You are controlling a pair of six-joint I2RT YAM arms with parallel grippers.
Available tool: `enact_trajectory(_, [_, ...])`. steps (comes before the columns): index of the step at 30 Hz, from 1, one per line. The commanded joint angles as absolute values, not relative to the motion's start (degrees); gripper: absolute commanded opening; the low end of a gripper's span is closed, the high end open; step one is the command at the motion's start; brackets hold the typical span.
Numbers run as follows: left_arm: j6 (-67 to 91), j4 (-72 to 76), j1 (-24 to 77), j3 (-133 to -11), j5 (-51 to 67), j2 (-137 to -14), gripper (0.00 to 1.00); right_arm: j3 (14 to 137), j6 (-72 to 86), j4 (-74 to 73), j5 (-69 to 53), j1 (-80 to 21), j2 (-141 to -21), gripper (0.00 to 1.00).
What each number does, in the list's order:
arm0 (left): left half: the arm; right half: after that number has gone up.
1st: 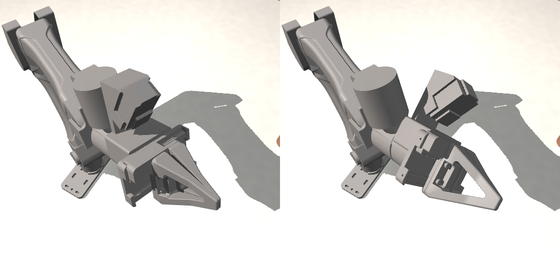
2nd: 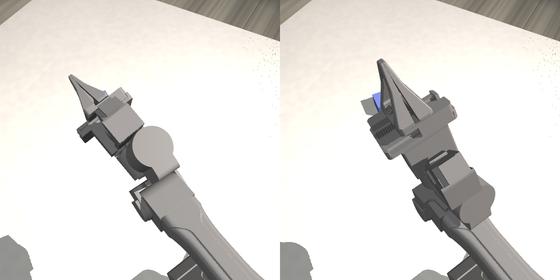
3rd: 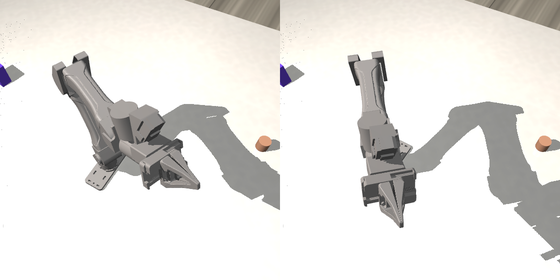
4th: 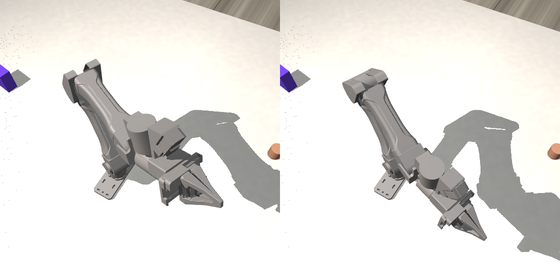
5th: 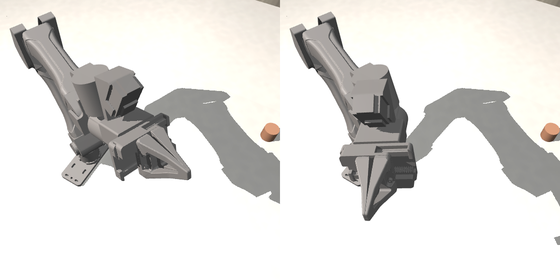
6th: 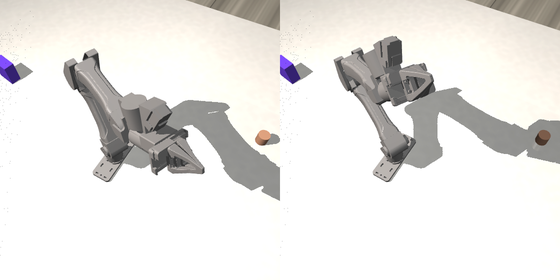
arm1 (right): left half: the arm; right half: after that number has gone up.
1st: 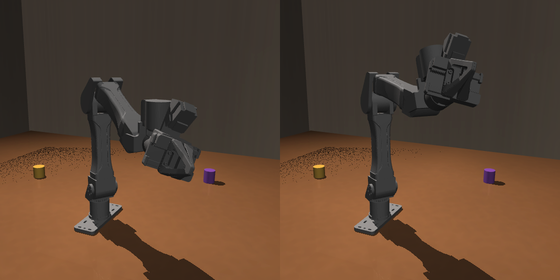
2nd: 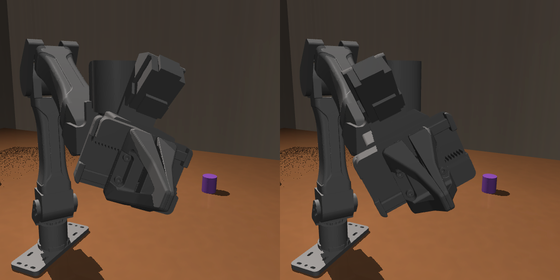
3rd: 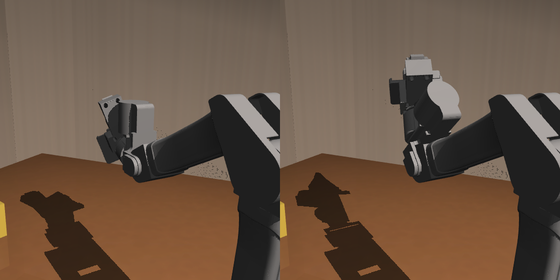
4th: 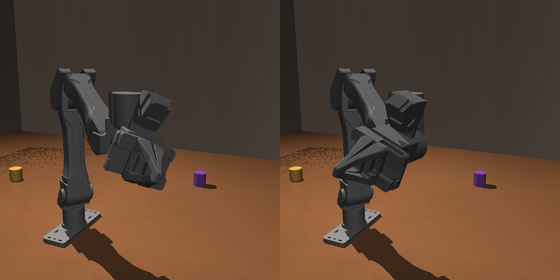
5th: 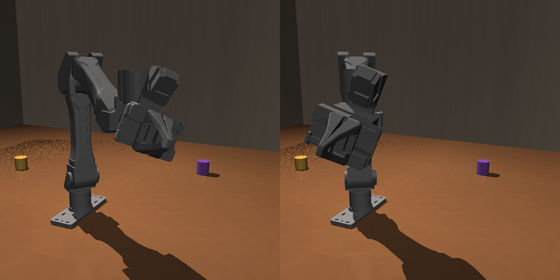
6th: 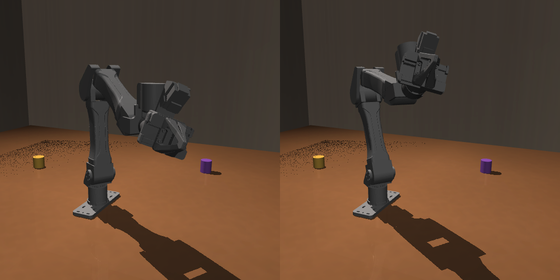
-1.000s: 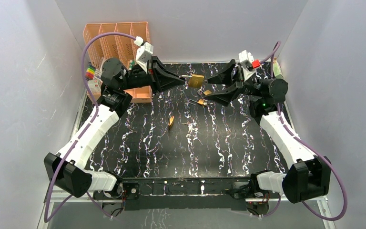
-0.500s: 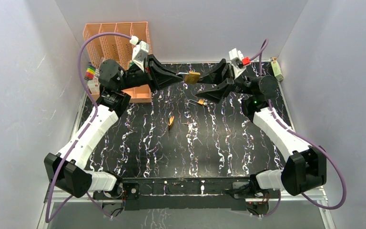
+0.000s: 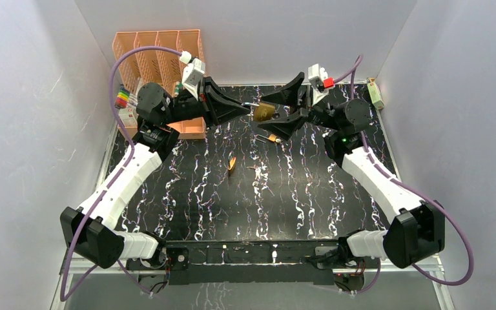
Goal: Lock with the key
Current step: Lock the lock.
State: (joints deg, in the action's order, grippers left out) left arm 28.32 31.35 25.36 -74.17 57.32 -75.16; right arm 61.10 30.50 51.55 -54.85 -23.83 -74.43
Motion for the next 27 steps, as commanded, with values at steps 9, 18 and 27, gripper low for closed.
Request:
enact_trajectory(9, [26.48, 33.12, 25.84, -75.70, 56.88, -71.94, 0.00, 65.03, 23.35, 44.13, -52.86, -24.24, -70.59, 0.81])
enact_trajectory(18, [26.28, 33.18, 25.85, -75.57, 56.56, -71.85, 0.00, 67.94, 32.94, 50.29, -59.77, -24.57, -75.47, 0.50])
enact_trajectory(27, [25.79, 33.34, 25.86, -74.88, 56.08, -71.74, 0.00, 69.98, 36.11, 49.22, -59.77, -24.70, -75.96, 0.00])
